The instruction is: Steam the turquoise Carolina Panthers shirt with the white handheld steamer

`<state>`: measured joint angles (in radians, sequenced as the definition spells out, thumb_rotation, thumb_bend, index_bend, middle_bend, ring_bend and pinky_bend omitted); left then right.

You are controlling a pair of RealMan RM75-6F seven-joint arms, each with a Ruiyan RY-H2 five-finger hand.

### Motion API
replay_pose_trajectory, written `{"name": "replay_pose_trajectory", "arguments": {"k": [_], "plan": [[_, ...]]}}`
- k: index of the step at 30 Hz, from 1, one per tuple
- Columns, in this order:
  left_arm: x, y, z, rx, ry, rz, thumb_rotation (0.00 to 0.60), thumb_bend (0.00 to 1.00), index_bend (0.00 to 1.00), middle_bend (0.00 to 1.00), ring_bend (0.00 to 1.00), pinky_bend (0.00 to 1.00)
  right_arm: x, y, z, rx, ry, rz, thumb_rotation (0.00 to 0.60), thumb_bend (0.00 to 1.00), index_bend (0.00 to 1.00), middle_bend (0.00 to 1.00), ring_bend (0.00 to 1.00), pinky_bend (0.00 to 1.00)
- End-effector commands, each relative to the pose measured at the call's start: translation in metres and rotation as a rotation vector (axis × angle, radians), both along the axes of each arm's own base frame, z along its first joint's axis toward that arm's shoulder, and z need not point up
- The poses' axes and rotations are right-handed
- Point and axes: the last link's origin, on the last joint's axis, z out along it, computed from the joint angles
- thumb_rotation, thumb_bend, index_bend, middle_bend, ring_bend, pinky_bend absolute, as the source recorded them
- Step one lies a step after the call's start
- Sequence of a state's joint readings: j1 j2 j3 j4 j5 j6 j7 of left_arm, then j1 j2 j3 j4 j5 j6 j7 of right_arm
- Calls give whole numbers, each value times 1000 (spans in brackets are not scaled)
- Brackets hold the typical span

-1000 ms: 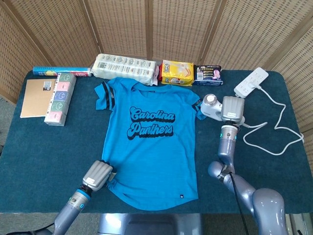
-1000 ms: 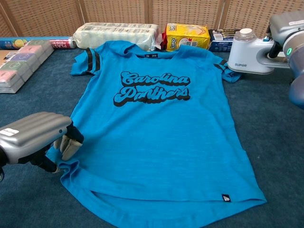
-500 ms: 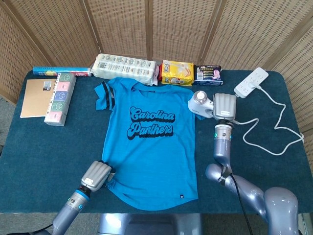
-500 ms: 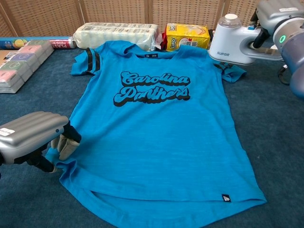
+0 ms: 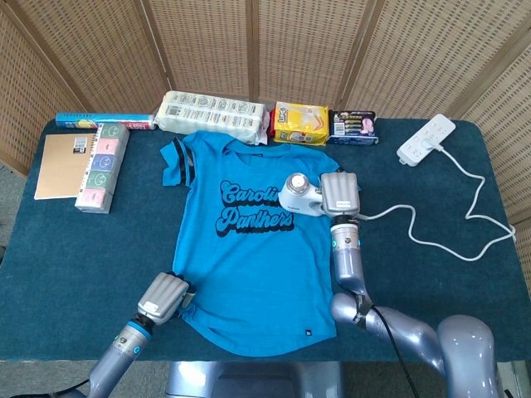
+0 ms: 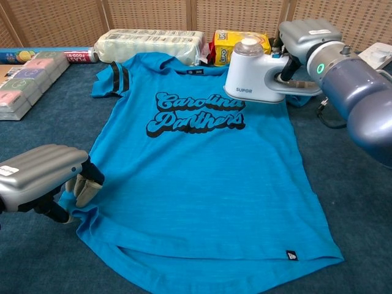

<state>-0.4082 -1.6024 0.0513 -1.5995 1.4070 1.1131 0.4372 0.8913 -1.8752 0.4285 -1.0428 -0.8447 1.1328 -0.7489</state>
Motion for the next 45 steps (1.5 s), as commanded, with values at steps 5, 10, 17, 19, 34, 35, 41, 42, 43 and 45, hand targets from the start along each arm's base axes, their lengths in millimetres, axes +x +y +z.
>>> {"name": "replay_pose_trajectory", "arguments": {"k": [5, 10, 17, 19, 34, 35, 41, 42, 43, 45], "plan": [[-1, 0, -1, -4, 1, 2, 600, 327, 761, 686, 565, 497, -8, 2, -9, 8, 72, 4, 600, 383, 740, 742, 811, 805], [0, 0, -1, -3, -2, 0, 600, 328, 761, 686, 565, 497, -17, -2, -10, -8, 135, -9, 600, 383, 738, 741, 811, 805], [-2, 0, -1, -2, 2, 4, 600, 328, 761, 686, 564, 497, -43, -10, -5, -46, 210, -88, 600, 383, 738, 741, 811, 805], [-2, 0, -1, -2, 2, 4, 600, 327, 761, 686, 565, 496, -51, -12, -3, -56, 225, -105, 600, 382, 738, 741, 811, 804], [0, 0, 0, 3, 2, -5, 600, 328, 761, 687, 564, 496, -71, -11, 32, -138, 162, -88, 600, 383, 737, 737, 811, 802], [0, 0, 0, 3, 3, -5, 600, 327, 761, 687, 564, 496, -68, -8, 33, -135, 145, -70, 600, 383, 737, 736, 811, 802], [2, 3, -1, 6, 1, -7, 600, 327, 761, 686, 565, 497, -49, 13, 25, -71, 93, 5, 600, 382, 737, 734, 811, 802], [2, 3, -1, 7, 1, -7, 600, 327, 761, 686, 564, 496, -46, 16, 22, -58, 86, 13, 600, 381, 737, 734, 811, 802], [3, 4, -1, 8, 0, -8, 600, 327, 761, 686, 564, 496, -41, 21, 18, -40, 76, 23, 600, 381, 737, 733, 810, 802], [3, 4, 0, 9, 1, -10, 600, 327, 761, 686, 564, 497, -35, 27, 11, -16, 68, 39, 600, 381, 737, 733, 811, 802]]}}
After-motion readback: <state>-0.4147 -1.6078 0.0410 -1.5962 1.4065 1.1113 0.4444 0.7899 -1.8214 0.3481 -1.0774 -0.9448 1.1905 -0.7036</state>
